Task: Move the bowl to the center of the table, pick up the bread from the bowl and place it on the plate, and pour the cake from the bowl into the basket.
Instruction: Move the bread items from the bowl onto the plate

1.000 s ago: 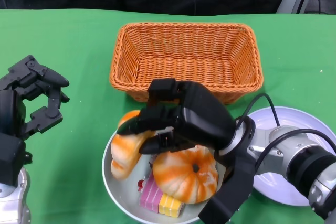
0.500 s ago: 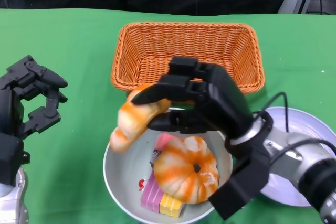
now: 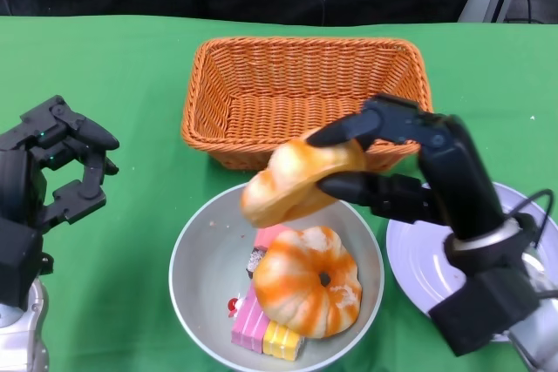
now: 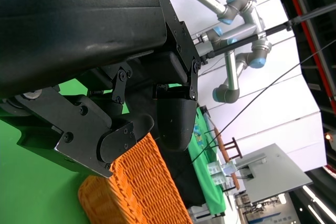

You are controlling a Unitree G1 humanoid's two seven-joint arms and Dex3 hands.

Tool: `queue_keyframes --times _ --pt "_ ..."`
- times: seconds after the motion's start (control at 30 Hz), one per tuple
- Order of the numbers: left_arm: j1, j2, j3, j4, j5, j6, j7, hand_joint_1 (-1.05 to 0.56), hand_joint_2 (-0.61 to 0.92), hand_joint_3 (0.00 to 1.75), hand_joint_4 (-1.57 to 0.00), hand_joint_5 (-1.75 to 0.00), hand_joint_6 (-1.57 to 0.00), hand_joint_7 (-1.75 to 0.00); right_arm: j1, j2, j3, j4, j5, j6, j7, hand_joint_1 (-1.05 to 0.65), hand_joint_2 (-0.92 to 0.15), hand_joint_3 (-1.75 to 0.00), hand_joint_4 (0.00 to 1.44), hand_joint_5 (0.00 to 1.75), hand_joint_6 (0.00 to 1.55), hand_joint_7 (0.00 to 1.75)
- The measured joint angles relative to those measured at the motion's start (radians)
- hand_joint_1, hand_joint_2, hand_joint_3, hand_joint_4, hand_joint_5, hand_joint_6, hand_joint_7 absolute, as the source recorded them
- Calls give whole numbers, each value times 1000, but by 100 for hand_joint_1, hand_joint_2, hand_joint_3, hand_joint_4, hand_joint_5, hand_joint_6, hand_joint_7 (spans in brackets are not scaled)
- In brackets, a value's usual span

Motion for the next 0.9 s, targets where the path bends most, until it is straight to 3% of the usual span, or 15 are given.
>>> queue_keyframes --times 0.53,0.9 --pt "-6 -2 -20 15 0 -2 -6 1 58 104 -83 -146 -86 -128 222 16 -187 -384 265 428 262 -10 -92 -19 69 156 66 125" --pt "-12 -1 -22 42 -2 -3 -10 1 58 105 -82 -147 -85 -129 291 19 -294 -390 303 463 286 -5 -92 -23 68 159 63 128"
